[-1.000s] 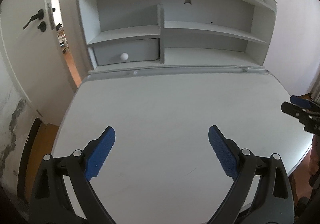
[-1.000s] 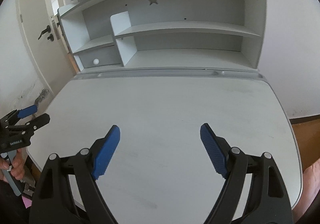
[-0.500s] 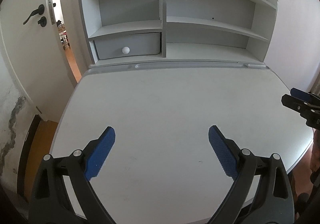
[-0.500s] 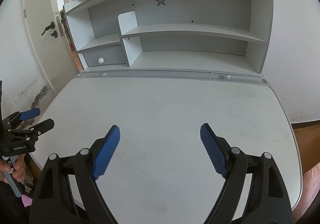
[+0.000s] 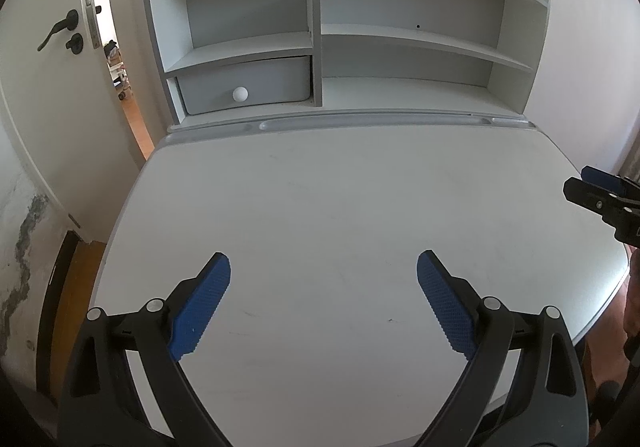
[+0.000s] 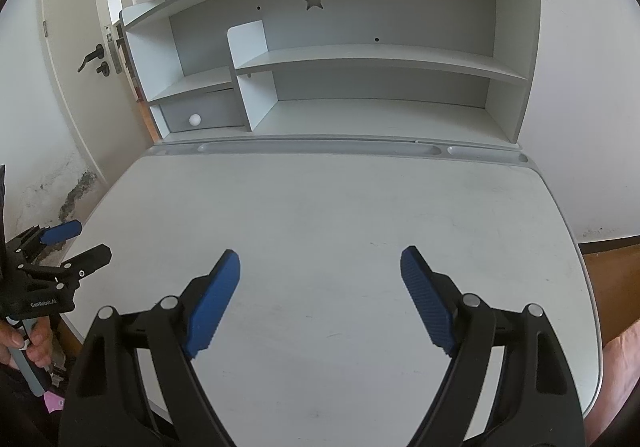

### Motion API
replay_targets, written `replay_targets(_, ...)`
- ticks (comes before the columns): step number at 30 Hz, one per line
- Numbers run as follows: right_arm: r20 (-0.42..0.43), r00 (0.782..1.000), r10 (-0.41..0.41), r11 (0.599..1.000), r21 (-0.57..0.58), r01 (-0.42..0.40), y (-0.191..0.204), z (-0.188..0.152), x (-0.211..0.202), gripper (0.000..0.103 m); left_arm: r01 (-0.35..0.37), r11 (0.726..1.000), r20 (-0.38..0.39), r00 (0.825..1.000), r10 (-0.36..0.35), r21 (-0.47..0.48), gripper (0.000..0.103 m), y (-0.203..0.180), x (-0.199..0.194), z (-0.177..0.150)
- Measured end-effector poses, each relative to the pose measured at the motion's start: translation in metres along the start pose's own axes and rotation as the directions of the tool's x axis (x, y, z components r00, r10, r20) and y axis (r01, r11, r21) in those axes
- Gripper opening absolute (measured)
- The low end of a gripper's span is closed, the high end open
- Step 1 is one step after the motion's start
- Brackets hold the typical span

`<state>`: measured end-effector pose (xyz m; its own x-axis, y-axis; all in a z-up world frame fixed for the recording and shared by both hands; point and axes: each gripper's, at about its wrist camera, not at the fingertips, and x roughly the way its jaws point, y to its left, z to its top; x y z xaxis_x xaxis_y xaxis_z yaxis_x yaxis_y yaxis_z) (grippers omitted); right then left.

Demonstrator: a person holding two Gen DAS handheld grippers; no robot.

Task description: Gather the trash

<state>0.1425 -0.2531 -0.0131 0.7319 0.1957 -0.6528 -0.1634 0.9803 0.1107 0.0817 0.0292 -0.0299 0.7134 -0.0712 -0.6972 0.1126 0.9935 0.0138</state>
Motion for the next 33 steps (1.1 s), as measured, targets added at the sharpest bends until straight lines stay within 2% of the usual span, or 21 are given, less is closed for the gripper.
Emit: replay_targets(33, 0.0, 1.0, 0.002, 1.0, -0.012, -0.002, 0.0002, -0.0021, -0.0046, 0.08, -0.002, 1.0, 0.0, 1.0, 0.002, 0.005, 0.092, -0.0012, -0.0005, -0.0002)
